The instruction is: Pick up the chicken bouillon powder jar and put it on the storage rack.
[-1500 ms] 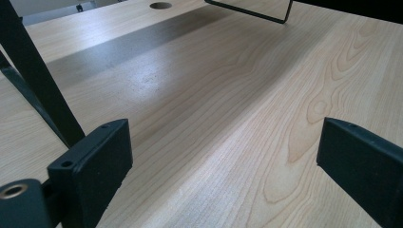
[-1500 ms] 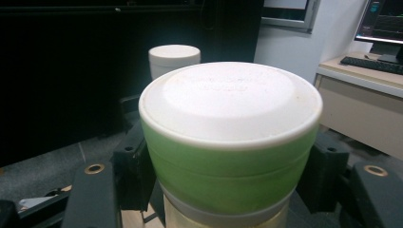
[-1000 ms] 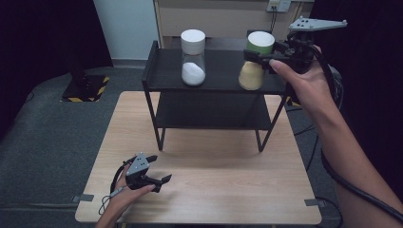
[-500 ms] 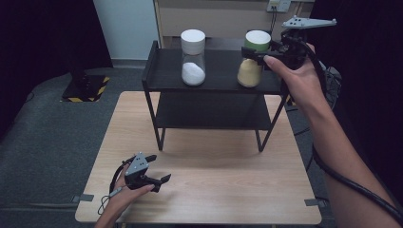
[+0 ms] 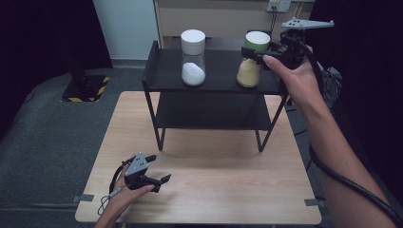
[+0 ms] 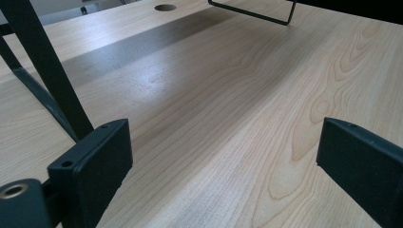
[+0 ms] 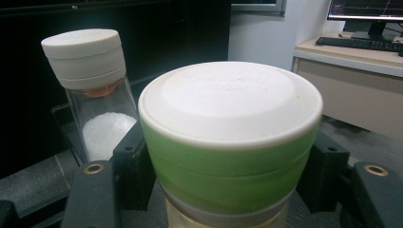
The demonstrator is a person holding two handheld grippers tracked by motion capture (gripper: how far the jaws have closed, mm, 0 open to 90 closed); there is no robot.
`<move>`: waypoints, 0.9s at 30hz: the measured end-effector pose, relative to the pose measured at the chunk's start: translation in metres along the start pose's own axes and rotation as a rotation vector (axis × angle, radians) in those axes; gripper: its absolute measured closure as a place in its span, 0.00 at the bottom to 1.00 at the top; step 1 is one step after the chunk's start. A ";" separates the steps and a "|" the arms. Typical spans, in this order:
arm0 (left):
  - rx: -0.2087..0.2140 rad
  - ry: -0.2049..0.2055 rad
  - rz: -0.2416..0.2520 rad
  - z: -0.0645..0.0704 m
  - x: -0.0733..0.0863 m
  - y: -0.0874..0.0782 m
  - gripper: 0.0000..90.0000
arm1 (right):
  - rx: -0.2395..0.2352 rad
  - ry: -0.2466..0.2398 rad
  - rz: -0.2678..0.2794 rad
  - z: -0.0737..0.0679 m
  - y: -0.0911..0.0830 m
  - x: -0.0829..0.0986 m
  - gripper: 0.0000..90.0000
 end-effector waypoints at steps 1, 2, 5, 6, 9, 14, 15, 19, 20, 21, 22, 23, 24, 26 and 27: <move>0.000 0.000 0.000 0.000 0.000 0.000 0.04 | 0.000 0.000 0.000 0.000 0.000 0.000 0.38; 0.000 0.000 0.000 0.000 0.000 0.000 0.04 | -0.002 0.002 0.000 0.000 0.000 0.000 0.38; 0.000 0.002 0.000 0.001 0.000 0.000 0.04 | 0.001 0.005 -0.003 0.000 0.000 -0.001 0.38; 0.000 0.002 -0.001 0.001 -0.001 0.000 0.04 | 0.001 0.005 -0.002 0.000 0.000 0.000 0.38; 0.000 0.001 0.000 0.000 0.000 0.000 0.04 | 0.001 0.005 0.001 0.000 0.001 -0.001 0.37; 0.000 0.001 0.003 0.000 0.000 -0.001 0.04 | 0.026 0.000 0.013 -0.004 0.000 -0.002 0.20; -0.001 0.001 0.003 0.000 0.000 -0.001 0.04 | 0.035 -0.003 0.016 -0.005 -0.001 -0.002 0.16; -0.001 0.002 0.002 0.000 0.000 -0.001 0.04 | 0.066 -0.004 0.013 -0.009 -0.006 0.001 0.06; -0.001 0.002 0.003 0.000 0.000 -0.001 0.04 | 0.066 -0.006 0.012 -0.009 -0.008 0.002 0.07; -0.001 0.002 0.002 0.000 0.000 -0.001 0.04 | 0.059 -0.006 0.009 -0.009 -0.010 0.003 0.07; -0.001 0.002 0.002 0.000 0.000 -0.001 0.04 | 0.058 -0.013 0.009 -0.009 -0.013 0.004 0.07; -0.001 0.002 0.002 0.001 -0.001 -0.001 0.04 | 0.060 -0.019 0.005 -0.010 -0.016 0.006 0.06; -0.002 0.004 0.001 0.001 -0.001 -0.001 0.04 | 0.064 -0.024 0.003 -0.010 -0.018 0.007 0.06; -0.002 0.006 -0.002 0.001 -0.001 0.000 0.04 | 0.064 -0.024 0.002 -0.011 -0.024 0.012 0.05; -0.003 0.007 -0.003 0.002 -0.001 0.000 0.04 | 0.063 -0.024 0.002 -0.011 -0.026 0.014 0.04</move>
Point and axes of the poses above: each handheld gripper's, and its own axes: y roughly forward along the jaws, x roughly out of its underside, z roughly to its right, the point moved 3 cm from there along y, roughly forward along the jaws, and after that the axes turned 12 degrees about -z, right-handed, at the moved point
